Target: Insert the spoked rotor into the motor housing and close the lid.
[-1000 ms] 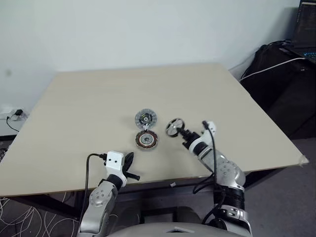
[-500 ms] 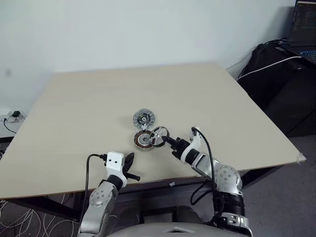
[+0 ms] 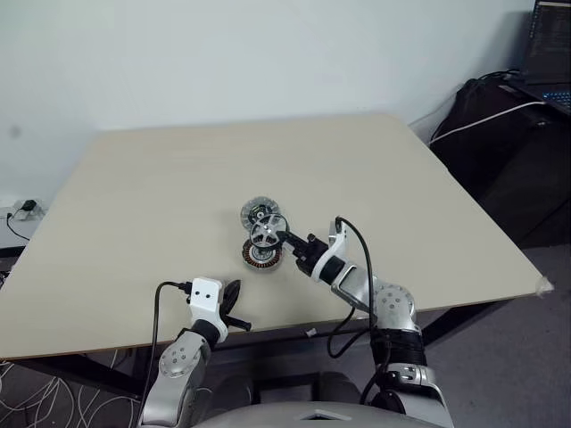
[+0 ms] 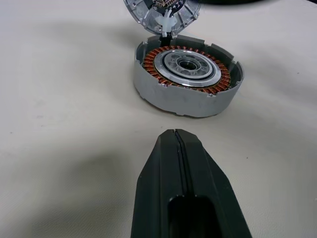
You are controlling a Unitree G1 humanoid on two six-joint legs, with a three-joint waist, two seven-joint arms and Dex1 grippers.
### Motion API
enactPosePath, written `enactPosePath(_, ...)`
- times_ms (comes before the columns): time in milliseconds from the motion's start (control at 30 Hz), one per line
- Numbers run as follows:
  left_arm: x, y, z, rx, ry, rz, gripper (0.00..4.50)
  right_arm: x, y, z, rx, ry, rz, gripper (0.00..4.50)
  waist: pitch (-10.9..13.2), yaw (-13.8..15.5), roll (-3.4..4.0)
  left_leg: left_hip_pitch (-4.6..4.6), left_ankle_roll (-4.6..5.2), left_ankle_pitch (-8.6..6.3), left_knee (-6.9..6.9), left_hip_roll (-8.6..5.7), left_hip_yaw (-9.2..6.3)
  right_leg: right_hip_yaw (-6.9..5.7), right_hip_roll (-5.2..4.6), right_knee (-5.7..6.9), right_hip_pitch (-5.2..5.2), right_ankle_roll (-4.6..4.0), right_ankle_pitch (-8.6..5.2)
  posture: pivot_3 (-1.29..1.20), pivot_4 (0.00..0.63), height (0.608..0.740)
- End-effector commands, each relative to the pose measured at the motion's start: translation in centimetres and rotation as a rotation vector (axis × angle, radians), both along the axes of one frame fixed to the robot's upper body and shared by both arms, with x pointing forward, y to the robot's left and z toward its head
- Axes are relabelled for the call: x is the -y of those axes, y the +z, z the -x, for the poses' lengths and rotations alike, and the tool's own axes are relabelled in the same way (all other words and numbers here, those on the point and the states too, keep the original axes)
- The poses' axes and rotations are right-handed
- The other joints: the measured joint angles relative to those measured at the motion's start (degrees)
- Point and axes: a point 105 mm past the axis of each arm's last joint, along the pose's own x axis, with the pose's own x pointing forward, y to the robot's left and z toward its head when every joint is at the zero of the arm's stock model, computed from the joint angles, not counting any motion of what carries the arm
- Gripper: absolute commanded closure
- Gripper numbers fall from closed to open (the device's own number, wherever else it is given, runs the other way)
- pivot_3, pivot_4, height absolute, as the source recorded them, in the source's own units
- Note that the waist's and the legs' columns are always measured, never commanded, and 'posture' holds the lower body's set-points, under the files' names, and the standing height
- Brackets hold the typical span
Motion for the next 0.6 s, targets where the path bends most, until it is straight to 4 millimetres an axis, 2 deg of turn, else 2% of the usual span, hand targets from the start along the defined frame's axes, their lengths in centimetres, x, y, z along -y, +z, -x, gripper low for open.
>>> enactPosePath(33, 0.0, 1.6, -0.5, 0.058, -0.004, 0.007, 4.50, -3.4, 1.3, 0.6, 0.008, 0.045, -0.128, 4.09, 0.00, -0.01, 0.00, 0.00, 0.00, 0.00, 0.00, 0.00, 0.00, 0.00, 0.00, 0.00, 0.00, 0.00, 0.00, 0.00, 0.000, 0.740)
enactPosePath(300, -0.2, 1.6, -0.4, 0.057, -0.006, -0.002, 4.50, -5.0, -0.4, 1.1, -0.042, 0.106, -0.091, 4.09, 0.00, -0.11, 0.01, 0.00, 0.00, 0.00, 0.00, 0.00, 0.00, 0.00, 0.00, 0.01, 0.00, -0.01, 0.00, 0.00, 0.000, 0.740)
enactPosePath(600, -0.6, 1.7, -0.1, 0.052, 0.001, -0.012, 4.50, -5.2, -1.6, 1.0, -0.064, 0.110, -0.067, 4.09, 0.00, -0.15, 0.01, 0.00, 0.00, 0.00, 0.00, -0.01, 0.00, 0.00, 0.00, 0.01, 0.00, -0.12, 0.08, 0.00, 0.000, 0.740)
